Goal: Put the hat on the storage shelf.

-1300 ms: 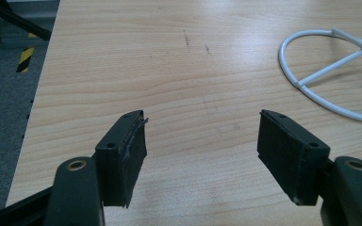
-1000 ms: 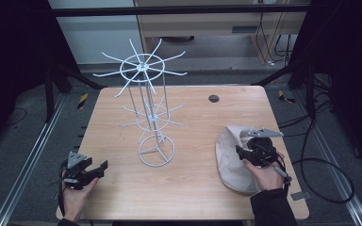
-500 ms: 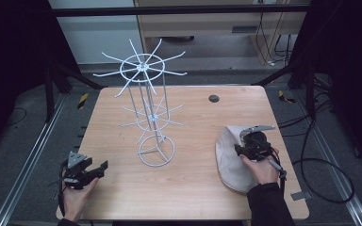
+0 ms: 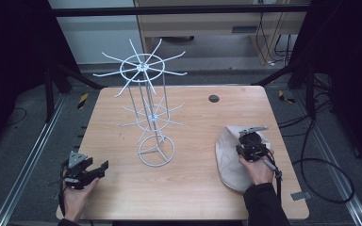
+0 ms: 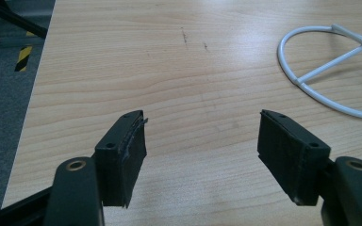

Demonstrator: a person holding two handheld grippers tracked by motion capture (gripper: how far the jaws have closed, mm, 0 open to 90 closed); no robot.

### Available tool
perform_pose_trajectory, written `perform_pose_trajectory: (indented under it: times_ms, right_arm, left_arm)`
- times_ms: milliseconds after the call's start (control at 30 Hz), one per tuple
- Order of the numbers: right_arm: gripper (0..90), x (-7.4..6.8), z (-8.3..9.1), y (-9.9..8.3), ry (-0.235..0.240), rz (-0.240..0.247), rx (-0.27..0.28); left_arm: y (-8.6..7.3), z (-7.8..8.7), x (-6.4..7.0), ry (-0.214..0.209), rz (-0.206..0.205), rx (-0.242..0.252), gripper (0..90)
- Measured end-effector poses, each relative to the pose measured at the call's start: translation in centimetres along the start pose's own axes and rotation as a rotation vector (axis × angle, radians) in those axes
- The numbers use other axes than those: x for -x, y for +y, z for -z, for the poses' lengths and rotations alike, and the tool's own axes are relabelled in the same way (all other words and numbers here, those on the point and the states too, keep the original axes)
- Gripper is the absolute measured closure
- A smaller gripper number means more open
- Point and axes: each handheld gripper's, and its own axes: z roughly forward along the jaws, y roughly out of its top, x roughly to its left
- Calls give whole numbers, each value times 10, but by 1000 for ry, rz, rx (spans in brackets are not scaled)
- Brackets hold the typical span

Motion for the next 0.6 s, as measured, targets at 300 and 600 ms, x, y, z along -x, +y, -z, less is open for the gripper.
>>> perform_pose_trajectory:
  times_ms: [300,600]
  right_arm:
    - [879,0,7,1,-10,10,22]
    - [881,1,25,3,3,18,96]
  left_arm:
    - [0,0,0,-2,-2,-1,324]
    - [0,0,1,-3,-2,1,325]
